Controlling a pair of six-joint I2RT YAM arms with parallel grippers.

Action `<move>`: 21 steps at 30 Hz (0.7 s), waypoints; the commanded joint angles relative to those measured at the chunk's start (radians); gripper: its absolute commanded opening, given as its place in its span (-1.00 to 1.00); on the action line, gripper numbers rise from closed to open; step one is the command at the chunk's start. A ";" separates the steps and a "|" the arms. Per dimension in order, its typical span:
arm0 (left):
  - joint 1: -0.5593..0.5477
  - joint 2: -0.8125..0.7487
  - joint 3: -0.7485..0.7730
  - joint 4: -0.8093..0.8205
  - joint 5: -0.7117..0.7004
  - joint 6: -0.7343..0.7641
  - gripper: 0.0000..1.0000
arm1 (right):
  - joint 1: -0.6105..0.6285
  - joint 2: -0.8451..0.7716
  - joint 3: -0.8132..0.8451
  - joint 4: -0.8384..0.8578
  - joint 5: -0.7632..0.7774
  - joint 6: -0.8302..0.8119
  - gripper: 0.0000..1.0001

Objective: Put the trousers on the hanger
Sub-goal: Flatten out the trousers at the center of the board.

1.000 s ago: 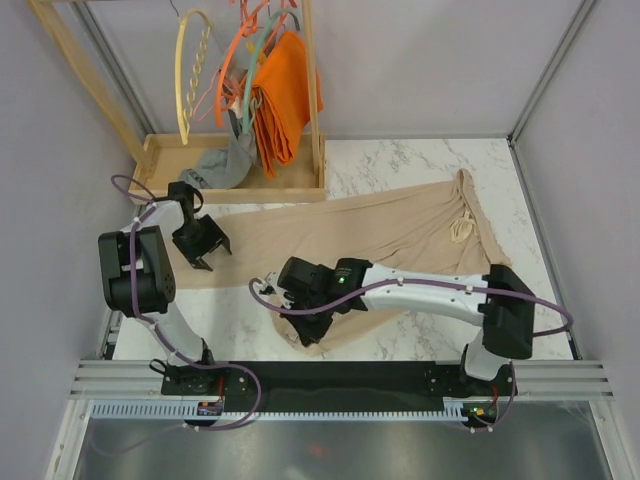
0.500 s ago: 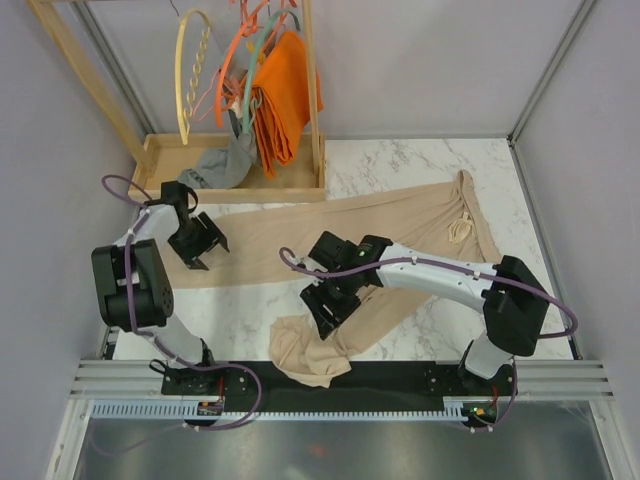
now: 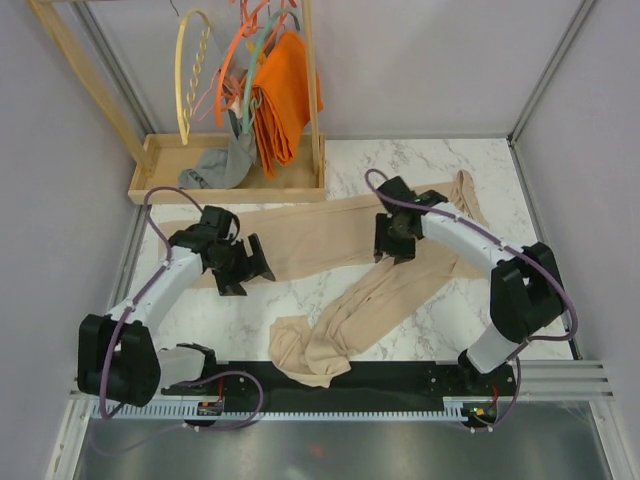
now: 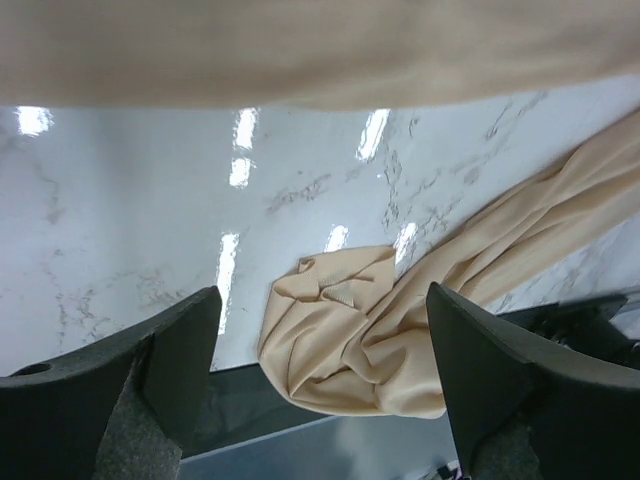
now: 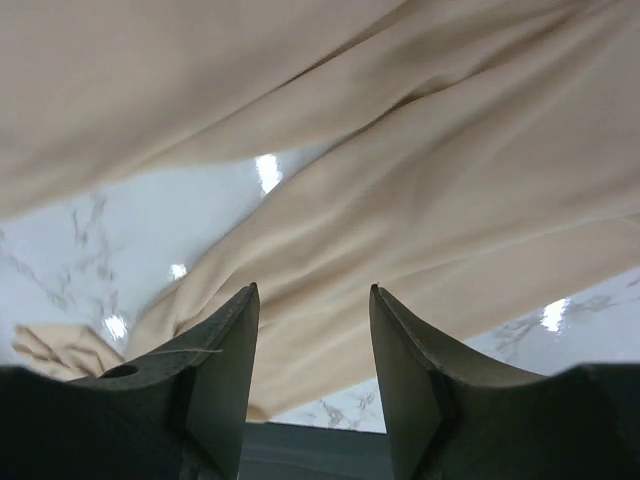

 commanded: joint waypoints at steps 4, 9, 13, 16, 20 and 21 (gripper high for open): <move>-0.209 0.120 -0.004 0.005 0.037 -0.037 0.82 | -0.309 -0.053 0.004 0.000 0.026 0.045 0.13; -0.371 0.241 0.006 0.009 -0.006 -0.039 0.83 | -0.360 -0.073 0.027 -0.024 -0.006 -0.027 0.13; -0.453 0.280 -0.010 0.031 -0.035 -0.065 0.71 | -0.360 -0.089 0.007 -0.016 -0.053 -0.024 0.13; -0.471 0.315 -0.008 0.032 -0.039 -0.065 0.56 | -0.361 -0.092 -0.010 -0.004 -0.060 -0.024 0.12; -0.502 0.355 -0.022 0.033 -0.036 -0.065 0.21 | -0.360 -0.084 -0.014 0.004 -0.058 -0.035 0.12; -0.508 0.361 -0.025 0.033 -0.038 -0.067 0.08 | -0.360 -0.082 -0.013 0.006 -0.058 -0.037 0.12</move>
